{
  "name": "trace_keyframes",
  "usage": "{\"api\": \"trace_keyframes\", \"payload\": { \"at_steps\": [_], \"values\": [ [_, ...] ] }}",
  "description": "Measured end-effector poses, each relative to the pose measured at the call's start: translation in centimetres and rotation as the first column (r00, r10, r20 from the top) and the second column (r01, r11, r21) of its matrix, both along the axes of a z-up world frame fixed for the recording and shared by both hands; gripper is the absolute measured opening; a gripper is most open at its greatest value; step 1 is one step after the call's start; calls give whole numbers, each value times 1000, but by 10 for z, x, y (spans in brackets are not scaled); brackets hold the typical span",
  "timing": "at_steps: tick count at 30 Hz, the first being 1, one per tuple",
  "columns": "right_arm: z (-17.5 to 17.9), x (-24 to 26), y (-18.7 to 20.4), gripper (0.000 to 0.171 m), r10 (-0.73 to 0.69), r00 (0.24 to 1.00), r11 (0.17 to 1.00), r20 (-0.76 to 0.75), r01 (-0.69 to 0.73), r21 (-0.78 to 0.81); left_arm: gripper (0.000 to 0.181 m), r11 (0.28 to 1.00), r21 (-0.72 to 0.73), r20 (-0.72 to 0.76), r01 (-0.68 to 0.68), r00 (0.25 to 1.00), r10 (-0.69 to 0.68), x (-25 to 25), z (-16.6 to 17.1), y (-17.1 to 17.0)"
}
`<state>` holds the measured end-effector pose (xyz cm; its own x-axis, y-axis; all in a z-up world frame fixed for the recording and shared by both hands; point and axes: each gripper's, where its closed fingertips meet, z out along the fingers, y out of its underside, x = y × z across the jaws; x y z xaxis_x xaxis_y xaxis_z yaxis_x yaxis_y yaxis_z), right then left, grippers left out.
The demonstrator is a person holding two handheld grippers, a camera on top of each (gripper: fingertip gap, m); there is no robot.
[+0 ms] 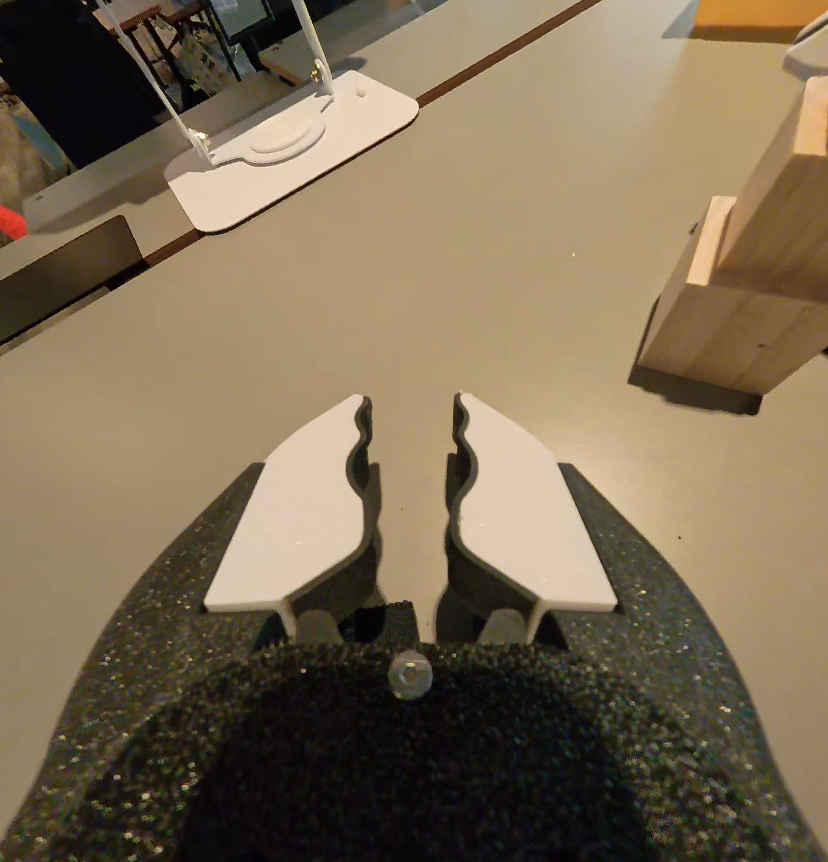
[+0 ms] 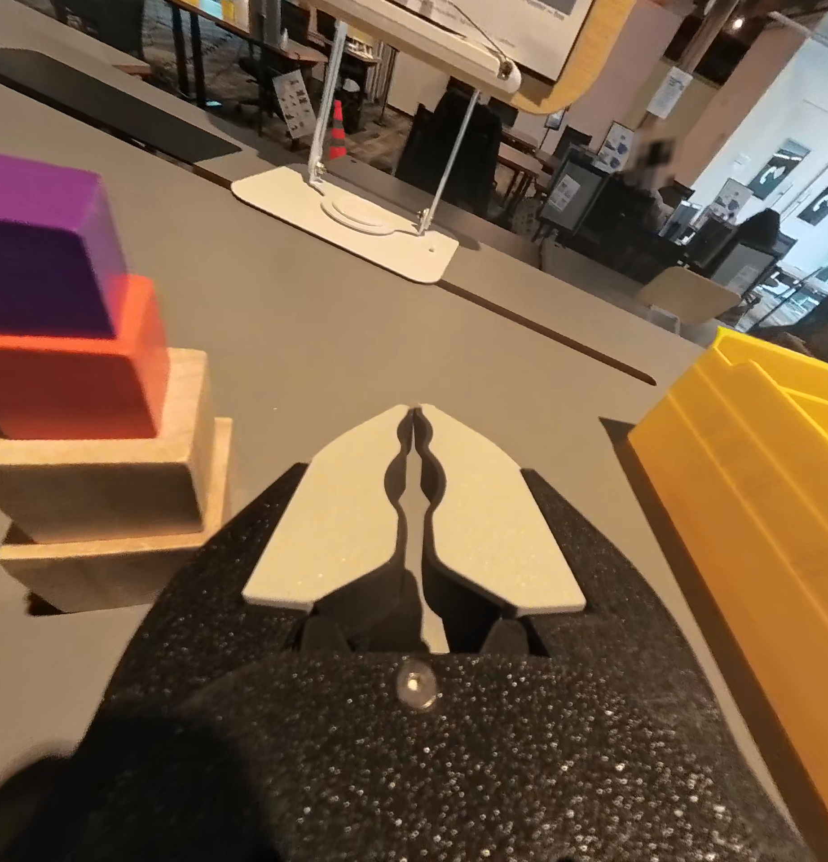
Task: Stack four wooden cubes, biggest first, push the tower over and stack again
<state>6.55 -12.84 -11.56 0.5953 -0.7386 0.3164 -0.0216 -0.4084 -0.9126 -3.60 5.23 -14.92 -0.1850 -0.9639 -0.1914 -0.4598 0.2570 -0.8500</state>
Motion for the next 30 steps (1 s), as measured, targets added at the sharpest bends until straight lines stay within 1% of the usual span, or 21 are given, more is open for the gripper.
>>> {"api": "trace_keyframes", "payload": {
  "at_steps": [2, 3, 6, 8, 10, 13, 16, 21, 27, 30],
  "values": [
    [-1, -2, -2, 0, 8, 1000, 1000, -18, -8, 4, 32, 1000, -18, -6, -2, 1000, 2, 0, 0, 1],
    [-2, -6, 2, 0, 40, 999, 999, -28, -40, 5, 32, 999, -33, -8, -5, 1000, 4, 0, 0, 2],
    [-4, -30, 26, 0, 204, 979, 978, -7, -204, -34, 32, 996, -84, -4, -10, 1000, 10, 1, 2, 4],
    [-6, -44, 42, 0, 272, 962, 959, 15, -270, -86, 32, 994, -107, 0, -11, 1000, 11, 0, 3, 5],
    [-7, -54, 55, 0, 310, 950, 945, 40, -303, -125, 32, 993, -121, 7, -12, 1000, 13, 0, 5, 6],
    [-5, -65, 69, 0, 339, 936, 928, 97, -316, -196, 33, 989, -147, 7, -16, 1000, 17, 0, 5, 8],
    [-2, -75, 80, 0, 365, 921, 915, 134, -329, -234, 33, 984, -178, 8, -31, 999, 33, 0, 6, 12],
    [8, -89, 91, 0, 397, 886, 897, 238, -319, -307, 33, 972, -227, 4, -57, 998, 59, 1, 7, 18],
    [18, -99, 103, 0, 399, 869, 897, 291, -305, -319, 33, 969, -232, -8, -80, 997, 80, 2, 5, 21],
    [23, -105, 109, 0, 402, 859, 898, 318, -302, -320, 33, 954, -282, -1, -100, 995, 104, 3, 8, 26]
  ]
}}
